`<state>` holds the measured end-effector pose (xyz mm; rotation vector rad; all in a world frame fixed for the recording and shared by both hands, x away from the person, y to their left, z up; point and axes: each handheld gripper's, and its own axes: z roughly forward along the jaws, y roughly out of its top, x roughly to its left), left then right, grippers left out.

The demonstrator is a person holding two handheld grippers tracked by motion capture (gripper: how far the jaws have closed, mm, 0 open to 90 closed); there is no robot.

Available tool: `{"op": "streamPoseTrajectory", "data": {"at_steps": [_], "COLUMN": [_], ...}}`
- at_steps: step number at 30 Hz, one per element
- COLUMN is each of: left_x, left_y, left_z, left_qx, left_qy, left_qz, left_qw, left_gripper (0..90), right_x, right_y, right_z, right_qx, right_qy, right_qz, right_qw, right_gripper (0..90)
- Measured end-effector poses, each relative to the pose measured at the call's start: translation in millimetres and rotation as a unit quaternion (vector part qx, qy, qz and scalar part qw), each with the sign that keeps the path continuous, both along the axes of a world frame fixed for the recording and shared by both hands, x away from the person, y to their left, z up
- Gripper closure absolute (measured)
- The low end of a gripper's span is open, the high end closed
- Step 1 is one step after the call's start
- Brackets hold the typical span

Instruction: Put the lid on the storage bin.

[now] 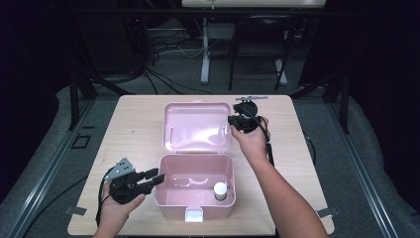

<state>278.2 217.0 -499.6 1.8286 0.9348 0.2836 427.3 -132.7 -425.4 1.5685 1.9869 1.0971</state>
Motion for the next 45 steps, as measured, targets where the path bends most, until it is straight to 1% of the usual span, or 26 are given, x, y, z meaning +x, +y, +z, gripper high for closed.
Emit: {"op": "streamPoseTrajectory", "data": {"at_steps": [4,9,11,22,40,45], "left_x": [0.0,0.1,0.1,0.1,0.1,0.1], "left_y": [0.0,-0.2,-0.2,-0.2,-0.6,-0.5], "left_z": [0.0,-0.2,-0.1,-0.1,-0.5,-0.7], "left_qx": [0.0,0.0,0.0,0.001,-0.001,-0.003], "left_qy": [0.0,0.0,0.001,0.001,0.001,0.002], "left_qz": [0.0,0.001,0.001,0.002,0.005,0.005], "left_qw": [1.0,1.0,1.0,1.0,1.0,1.0], "left_gripper": [62.6,62.5,62.5,62.5,62.3,62.3], "right_x": [-6.4,-14.1,-16.3,-23.1,-41.2,-47.4], "right_y": [-2.0,-3.2,-3.3,-4.7,-5.0,-5.9], "right_z": [6.4,12.2,13.8,19.1,25.3,26.6], "right_qx": [0.008,0.008,0.006,0.009,0.0,0.003], "right_qy": [-0.01,-0.025,-0.026,-0.033,-0.068,-0.077], "right_qz": [0.005,0.011,0.013,0.018,0.029,0.031], "right_qw": [0.9999,0.9996,0.9995,0.9992,0.9972,0.9965], "right_gripper": [85.9,86.2,86.2,86.6,86.8,87.0]}}
